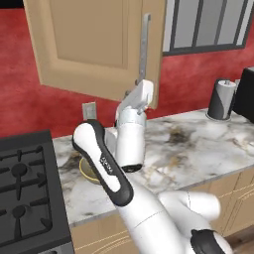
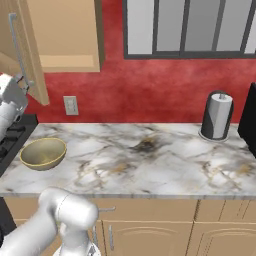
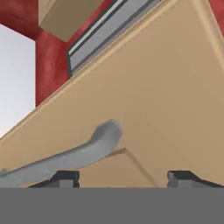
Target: Open the cabinet and move the ladle to the pot. Then close the cabinet.
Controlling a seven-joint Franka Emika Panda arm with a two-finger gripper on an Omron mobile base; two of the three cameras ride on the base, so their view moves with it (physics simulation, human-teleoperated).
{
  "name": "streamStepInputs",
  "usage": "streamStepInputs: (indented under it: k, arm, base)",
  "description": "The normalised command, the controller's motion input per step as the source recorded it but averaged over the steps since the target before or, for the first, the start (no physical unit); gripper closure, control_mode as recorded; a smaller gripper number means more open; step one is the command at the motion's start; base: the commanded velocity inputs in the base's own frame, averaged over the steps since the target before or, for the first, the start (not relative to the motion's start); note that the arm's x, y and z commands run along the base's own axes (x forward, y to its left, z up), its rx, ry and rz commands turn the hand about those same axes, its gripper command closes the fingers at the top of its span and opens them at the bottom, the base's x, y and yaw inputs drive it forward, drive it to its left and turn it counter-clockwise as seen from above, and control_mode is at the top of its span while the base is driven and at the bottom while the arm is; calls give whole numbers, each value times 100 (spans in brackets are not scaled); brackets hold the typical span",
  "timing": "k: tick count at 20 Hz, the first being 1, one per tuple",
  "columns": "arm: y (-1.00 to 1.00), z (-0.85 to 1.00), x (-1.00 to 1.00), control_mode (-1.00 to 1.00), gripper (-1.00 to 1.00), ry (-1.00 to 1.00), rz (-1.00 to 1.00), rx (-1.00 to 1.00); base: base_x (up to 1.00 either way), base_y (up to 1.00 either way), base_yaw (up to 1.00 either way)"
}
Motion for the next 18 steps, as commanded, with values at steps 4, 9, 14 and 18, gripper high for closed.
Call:
streamStepInputs:
  k: [4, 9, 14, 18]
  arm:
    - [-23, 62, 36, -100, -100, 0, -45, 17]
    - [-24, 56, 43, -100, -100, 0, -39, 15]
    - [-19, 50, 44, -100, -100, 1, -31, 15]
    - [-13, 42, 51, -100, -100, 3, -20, 18]
  base:
    - [0, 0, 0]
    - [0, 0, 0]
    - [0, 0, 0]
    - [0, 0, 0]
